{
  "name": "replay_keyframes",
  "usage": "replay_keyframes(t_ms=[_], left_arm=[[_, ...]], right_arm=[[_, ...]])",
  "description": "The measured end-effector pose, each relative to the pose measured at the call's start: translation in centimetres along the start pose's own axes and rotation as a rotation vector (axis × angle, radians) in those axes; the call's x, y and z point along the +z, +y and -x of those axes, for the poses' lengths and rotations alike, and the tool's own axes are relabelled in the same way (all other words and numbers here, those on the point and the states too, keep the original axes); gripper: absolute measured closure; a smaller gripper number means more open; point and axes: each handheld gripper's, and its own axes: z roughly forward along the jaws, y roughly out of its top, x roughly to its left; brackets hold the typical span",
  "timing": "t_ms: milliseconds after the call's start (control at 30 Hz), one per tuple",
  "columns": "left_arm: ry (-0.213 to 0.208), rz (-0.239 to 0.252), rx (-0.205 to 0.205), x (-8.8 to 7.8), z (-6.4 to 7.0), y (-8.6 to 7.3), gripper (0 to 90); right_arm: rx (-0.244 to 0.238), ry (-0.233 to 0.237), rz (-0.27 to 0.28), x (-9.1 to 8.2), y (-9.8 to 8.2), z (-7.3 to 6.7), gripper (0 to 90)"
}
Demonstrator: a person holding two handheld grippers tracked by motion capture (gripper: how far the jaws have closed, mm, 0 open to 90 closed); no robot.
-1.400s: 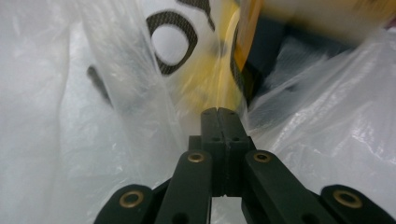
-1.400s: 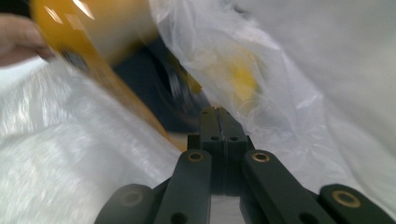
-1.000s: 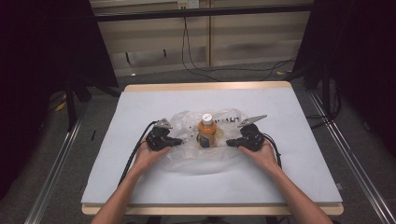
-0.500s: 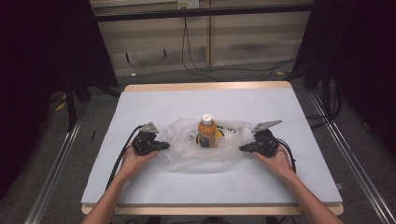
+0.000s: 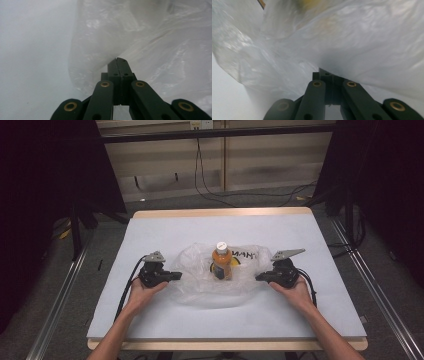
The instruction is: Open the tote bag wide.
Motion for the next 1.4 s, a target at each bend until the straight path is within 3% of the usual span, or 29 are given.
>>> replay_keyframes(t_ms=[333,533,600,633,800,833,933,1000,1033,1067,1100,1133,1167,1200,1233,1267,1367,1400], left_arm=[[-0.046,0.101,0.028,-2.9,2.2,0.7,90.0],[-0.068,0.139,0.073,-4.6,3.8,0.8,90.0],[-0.079,0.192,0.084,-5.4,4.4,1.7,90.0],[-0.079,0.192,0.084,-5.4,4.4,1.7,90.0],[-0.094,0.236,0.135,-5.0,5.0,5.1,90.0],[-0.094,0.236,0.135,-5.0,5.0,5.1,90.0],[-0.09,0.222,0.143,-3.2,4.8,8.1,90.0],[-0.095,0.223,0.14,-2.9,4.7,8.7,90.0],[-0.103,0.228,0.132,-2.3,4.6,9.6,90.0],[-0.088,0.201,0.139,-1.2,4.6,11.0,90.0],[-0.088,0.201,0.139,-1.2,4.6,11.0,90.0],[-0.067,0.155,0.147,0.2,4.4,11.6,90.0],[-0.075,0.129,0.141,1.1,4.3,11.7,90.0],[-0.071,0.094,0.148,1.9,4.3,11.8,90.0],[-0.071,0.094,0.148,1.9,4.3,11.8,90.0],[-0.056,-0.014,0.179,3.5,4.2,11.4,90.0],[-0.05,-0.101,0.198,5.3,3.6,10.1,90.0],[-0.05,-0.101,0.198,5.3,3.6,10.1,90.0]], right_arm=[[-0.024,0.035,0.102,-2.8,0.7,-1.9,90.0],[-0.031,0.022,0.117,-4.4,0.6,-2.7,90.0],[-0.037,0.025,0.134,-5.5,0.6,-3.2,90.0],[-0.037,0.025,0.134,-5.5,0.6,-3.2,90.0],[-0.049,0.038,0.167,-6.3,1.7,-3.6,90.0],[-0.049,0.038,0.167,-6.3,1.7,-3.6,90.0],[-0.075,0.041,0.181,-6.0,3.9,-3.9,90.0],[-0.081,0.042,0.189,-5.8,4.5,-3.9,90.0],[-0.087,0.043,0.195,-5.3,5.8,-3.7,90.0],[-0.089,0.04,0.182,-4.9,6.3,-3.4,90.0],[-0.096,0.028,0.163,-4.4,6.8,-3.2,90.0],[-0.099,0.021,0.139,-3.8,7.2,-2.9,90.0],[-0.101,0.019,0.118,-3.4,7.4,-2.7,90.0],[-0.1,0.012,0.097,-2.8,7.5,-2.3,90.0],[-0.1,0.009,0.073,-2.2,7.5,-1.9,90.0],[-0.099,0.007,0.033,-1.4,7.4,-1.5,90.0],[-0.104,-0.009,-0.043,0.4,6.8,-0.5,90.0],[-0.106,-0.022,-0.07,0.9,6.5,-0.3,90.0]])
